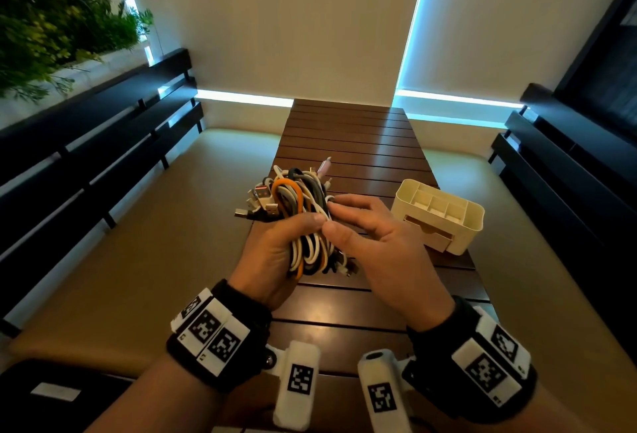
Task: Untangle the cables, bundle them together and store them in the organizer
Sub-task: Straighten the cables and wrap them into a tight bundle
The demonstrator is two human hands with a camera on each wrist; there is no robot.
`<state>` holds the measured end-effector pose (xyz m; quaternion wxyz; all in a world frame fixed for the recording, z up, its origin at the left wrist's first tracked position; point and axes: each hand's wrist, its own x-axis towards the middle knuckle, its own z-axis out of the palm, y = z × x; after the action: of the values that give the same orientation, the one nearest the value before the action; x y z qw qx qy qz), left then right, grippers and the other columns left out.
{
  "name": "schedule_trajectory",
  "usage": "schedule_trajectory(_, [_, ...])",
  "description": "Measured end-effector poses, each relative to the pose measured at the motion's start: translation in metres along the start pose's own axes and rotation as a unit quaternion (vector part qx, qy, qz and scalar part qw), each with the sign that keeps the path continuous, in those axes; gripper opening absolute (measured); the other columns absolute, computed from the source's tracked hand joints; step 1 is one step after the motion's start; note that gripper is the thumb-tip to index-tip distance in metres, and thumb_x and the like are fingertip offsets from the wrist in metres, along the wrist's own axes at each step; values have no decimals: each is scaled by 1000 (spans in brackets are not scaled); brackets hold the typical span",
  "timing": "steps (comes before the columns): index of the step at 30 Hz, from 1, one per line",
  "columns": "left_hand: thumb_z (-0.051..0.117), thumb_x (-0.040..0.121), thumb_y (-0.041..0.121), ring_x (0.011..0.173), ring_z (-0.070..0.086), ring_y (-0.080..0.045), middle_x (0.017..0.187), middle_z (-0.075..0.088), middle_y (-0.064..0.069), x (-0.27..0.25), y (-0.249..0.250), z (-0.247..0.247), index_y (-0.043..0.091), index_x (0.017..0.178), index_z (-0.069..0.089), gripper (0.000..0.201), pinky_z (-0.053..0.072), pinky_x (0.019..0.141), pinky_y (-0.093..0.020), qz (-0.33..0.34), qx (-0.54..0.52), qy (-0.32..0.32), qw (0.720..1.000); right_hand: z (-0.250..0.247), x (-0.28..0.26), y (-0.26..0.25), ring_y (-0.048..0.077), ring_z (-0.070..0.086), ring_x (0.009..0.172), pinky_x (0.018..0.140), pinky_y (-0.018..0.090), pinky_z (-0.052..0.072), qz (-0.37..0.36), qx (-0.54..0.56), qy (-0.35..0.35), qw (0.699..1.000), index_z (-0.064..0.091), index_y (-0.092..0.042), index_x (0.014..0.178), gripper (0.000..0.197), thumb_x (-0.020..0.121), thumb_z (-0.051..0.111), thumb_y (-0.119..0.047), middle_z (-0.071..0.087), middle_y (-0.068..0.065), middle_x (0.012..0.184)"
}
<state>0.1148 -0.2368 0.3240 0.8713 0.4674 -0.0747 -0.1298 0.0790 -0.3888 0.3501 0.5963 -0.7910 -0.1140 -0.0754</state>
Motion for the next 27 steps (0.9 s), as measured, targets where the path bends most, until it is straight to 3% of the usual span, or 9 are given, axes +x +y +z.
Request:
schedule_trajectory(3, [61,80,14,100,62,-39,117,64,-31,-1,-1,-2,22,130,64,51,50,90,-58,0,1,-19,1000,4,0,3,14,66,99,83,31,59,36,71,44,996,75,-22,103,36,75,66,-42,65,2,108])
schedule_trajectory(5, [60,80,13,92,65,-34,109,65,-27,0,-4,-4,20,140,55,60,55,82,-51,2,8,-25,1000,4,2,3,32,66,87,77,47,59,89,146,42,984,74,-12,100,39,73,69,-39,66,20,100])
schedule_trajectory(7, [62,79,13,87,67,-32,104,66,-25,0,-6,-7,13,138,55,60,58,77,-47,-6,5,-19,1000,5,4,2,29,69,79,69,41,61,135,197,26,971,70,-5,101,35,78,69,-31,70,21,93])
schedule_trajectory(9, [65,77,14,90,66,-34,104,66,-26,0,-8,-9,5,129,61,54,56,82,-50,-22,11,-7,1000,6,7,3,19,70,73,64,28,58,146,211,46,965,70,-5,99,19,89,64,-21,74,8,84])
schedule_trajectory(11, [70,74,12,86,66,-31,98,68,-20,1,-7,-11,5,108,72,35,58,77,-43,-24,22,15,999,8,11,5,11,64,67,63,24,54,123,178,98,971,71,-11,94,13,95,61,-20,69,-3,73])
schedule_trajectory(14, [69,70,14,74,67,-23,83,71,-10,2,-5,-17,15,79,79,13,57,66,-33,-25,31,26,999,10,16,7,12,58,66,62,24,52,96,152,139,974,73,-15,92,13,95,63,-23,62,-2,69])
schedule_trajectory(19, [67,73,18,77,66,-25,85,68,-14,5,-5,-22,1,103,68,34,57,66,-34,-26,41,51,998,16,13,-3,2,62,63,58,16,51,27,89,89,992,72,-20,94,10,95,62,-17,66,-12,71])
schedule_trajectory(24, [67,82,19,73,61,-30,94,62,-25,10,-5,-25,9,110,71,30,52,60,-37,-26,18,47,998,29,9,5,7,62,79,69,15,52,-115,-108,64,985,63,-23,128,36,93,65,-14,61,-10,84])
schedule_trajectory(27, [66,84,15,74,62,-31,92,61,-25,11,-7,-26,0,117,65,36,54,60,-37,-13,13,46,999,33,13,12,6,58,80,67,12,48,-118,-140,66,981,64,-18,128,34,94,65,-14,57,-9,85])
